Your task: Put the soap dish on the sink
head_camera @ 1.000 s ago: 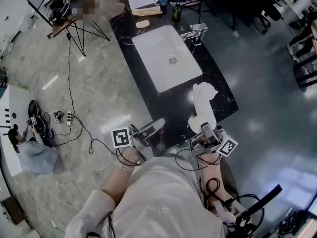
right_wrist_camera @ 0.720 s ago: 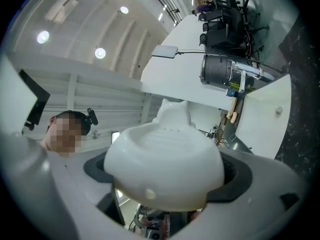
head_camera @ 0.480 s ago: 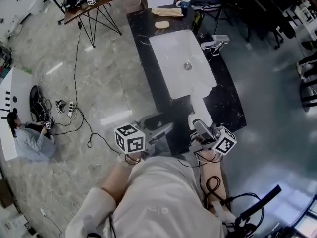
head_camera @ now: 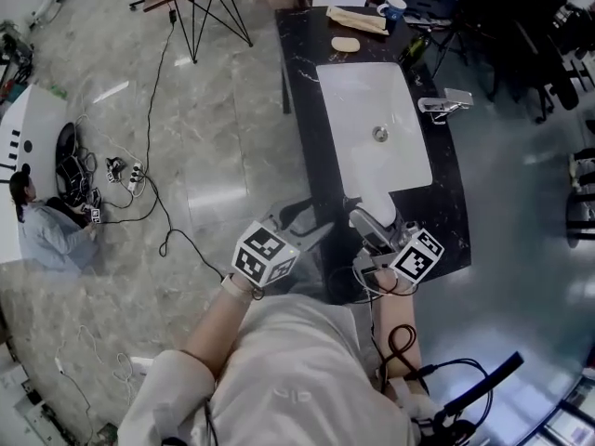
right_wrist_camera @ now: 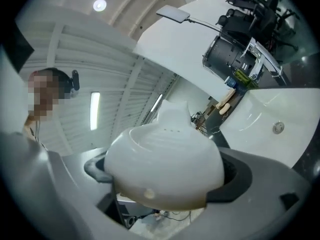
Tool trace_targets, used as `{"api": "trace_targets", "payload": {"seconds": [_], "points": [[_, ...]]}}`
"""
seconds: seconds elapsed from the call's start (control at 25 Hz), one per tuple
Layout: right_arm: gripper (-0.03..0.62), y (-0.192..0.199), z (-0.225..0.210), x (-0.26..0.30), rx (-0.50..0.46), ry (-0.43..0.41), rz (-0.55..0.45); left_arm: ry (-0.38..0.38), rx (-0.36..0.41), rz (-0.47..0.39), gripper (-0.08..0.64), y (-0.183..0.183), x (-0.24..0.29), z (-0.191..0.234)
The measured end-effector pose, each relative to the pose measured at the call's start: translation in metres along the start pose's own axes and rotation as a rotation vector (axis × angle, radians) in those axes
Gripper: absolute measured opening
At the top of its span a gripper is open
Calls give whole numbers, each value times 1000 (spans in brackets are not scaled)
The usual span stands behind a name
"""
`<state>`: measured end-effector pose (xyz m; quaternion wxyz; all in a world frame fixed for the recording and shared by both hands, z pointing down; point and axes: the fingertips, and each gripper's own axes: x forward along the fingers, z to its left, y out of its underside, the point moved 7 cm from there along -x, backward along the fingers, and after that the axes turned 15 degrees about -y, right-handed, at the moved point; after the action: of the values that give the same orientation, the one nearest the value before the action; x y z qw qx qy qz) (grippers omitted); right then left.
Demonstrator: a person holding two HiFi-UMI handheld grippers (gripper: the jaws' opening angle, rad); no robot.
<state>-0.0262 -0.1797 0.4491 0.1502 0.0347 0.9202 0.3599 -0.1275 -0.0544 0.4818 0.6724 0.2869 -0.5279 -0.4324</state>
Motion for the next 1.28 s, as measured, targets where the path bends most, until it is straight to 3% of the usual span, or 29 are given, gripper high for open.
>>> {"api": "trace_targets", "payload": {"seconds": [0.16, 0.28, 0.56, 0.92, 1.28], "points": [[500, 15, -26, 19, -37, 84, 109, -139, 169, 15, 233, 14, 14, 21], [501, 27, -47, 28, -27, 141, 173, -176, 244, 33, 233, 21, 24, 31], [502, 51, -92, 44, -56, 287, 344, -134, 138, 36, 232, 27, 47, 51], [502, 73, -132, 57, -118, 422, 544, -131, 131, 111, 232, 54, 73, 73], [502, 92, -157, 68, -225, 515, 673, -129, 51, 146, 231, 79, 95, 96]]}}
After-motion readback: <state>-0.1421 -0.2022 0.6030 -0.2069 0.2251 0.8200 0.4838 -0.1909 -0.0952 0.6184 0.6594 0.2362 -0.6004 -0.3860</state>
